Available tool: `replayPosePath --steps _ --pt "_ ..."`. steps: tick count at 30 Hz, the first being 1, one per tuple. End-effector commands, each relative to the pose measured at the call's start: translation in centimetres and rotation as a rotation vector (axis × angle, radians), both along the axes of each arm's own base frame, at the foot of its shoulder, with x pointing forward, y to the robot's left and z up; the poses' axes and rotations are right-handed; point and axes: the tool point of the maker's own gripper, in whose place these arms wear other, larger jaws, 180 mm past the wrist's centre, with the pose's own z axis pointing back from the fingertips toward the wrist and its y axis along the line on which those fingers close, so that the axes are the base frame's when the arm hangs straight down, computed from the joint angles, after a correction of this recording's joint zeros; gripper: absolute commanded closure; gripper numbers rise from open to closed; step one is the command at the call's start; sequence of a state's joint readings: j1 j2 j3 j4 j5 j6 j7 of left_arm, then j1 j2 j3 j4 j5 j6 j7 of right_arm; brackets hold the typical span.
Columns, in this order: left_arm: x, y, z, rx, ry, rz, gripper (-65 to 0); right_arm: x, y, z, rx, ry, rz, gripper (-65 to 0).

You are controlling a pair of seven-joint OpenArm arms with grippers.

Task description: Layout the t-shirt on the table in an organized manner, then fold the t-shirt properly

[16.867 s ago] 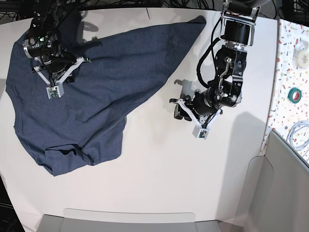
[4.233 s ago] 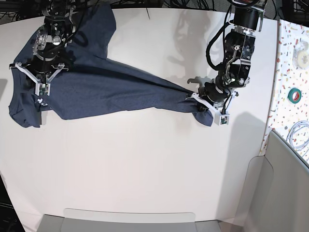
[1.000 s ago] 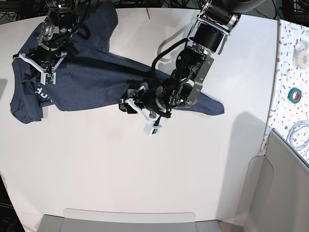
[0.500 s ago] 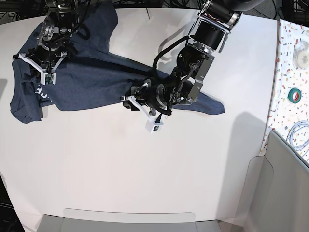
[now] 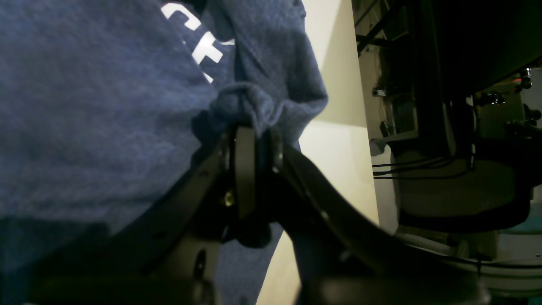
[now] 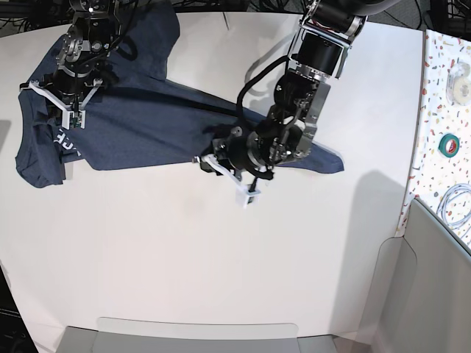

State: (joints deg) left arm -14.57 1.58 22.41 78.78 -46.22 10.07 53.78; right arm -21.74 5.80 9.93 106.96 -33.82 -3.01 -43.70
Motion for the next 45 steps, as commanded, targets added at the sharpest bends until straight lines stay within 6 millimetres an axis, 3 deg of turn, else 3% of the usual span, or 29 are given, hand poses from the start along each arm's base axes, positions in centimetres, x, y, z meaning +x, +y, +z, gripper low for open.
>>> replayPosePath --steps 1,7,10,14,16,21,24,28,36,39,43,45 --pt "1.7 0.0 2.1 -0.031 -0.057 0.025 0.0 0.4 -0.4 1.1 -0.035 -0.033 0.005 0.0" --pt "2.7 1.2 3.1 -0.052 -0.080 0.072 0.0 0.4 -0.5 0.8 -0.033 -0.024 0.001 0.0" --pt "2.9 0.9 4.8 -0.064 -0.131 0.063 0.0 0.3 -0.6 0.2 -0.030 -0.009 -0.002 0.0" --pt "2.7 0.7 5.0 -0.066 -0.131 0.052 -0.4 0.5 -0.6 0.3 -0.030 -0.014 -0.002 0.0" --pt "2.3 -0.1 4.9 -0.067 -0.127 0.030 -4.7 0.5 -0.6 0.3 -0.030 -0.014 -0.002 0.0" --pt "0.2 -2.7 2.9 -0.035 -0.071 -0.057 -26.9 0.7 -0.6 0.4 -0.030 -0.020 -0.002 0.0" --pt "-1.0 -3.6 1.4 -0.013 -0.036 -0.097 -32.4 0.7 -0.6 0.4 -0.030 -0.020 -0.002 0.0" --pt "-1.6 -3.6 0.1 0.003 0.003 -0.105 -31.8 0.7 -0.6 0.4 -0.030 -0.020 -0.002 0.0" --pt "-2.0 -3.9 -0.2 0.017 -0.003 -0.134 -29.7 0.7 -0.6 0.4 -0.030 -0.020 -0.002 0.0" --pt "-2.9 -4.8 -0.4 0.028 0.002 -0.177 -20.7 0.7 -0.6 0.4 -0.030 -0.020 -0.002 0.0" --pt "-3.9 -5.4 -0.8 0.031 0.013 -0.204 -1.6 0.7 -0.6 0.4 -0.030 -0.020 -0.002 0.0" --pt "-4.6 -5.5 -1.3 0.029 0.028 -0.208 0.0 0.7 -0.6 0.4 -0.030 -0.019 -0.002 0.0"
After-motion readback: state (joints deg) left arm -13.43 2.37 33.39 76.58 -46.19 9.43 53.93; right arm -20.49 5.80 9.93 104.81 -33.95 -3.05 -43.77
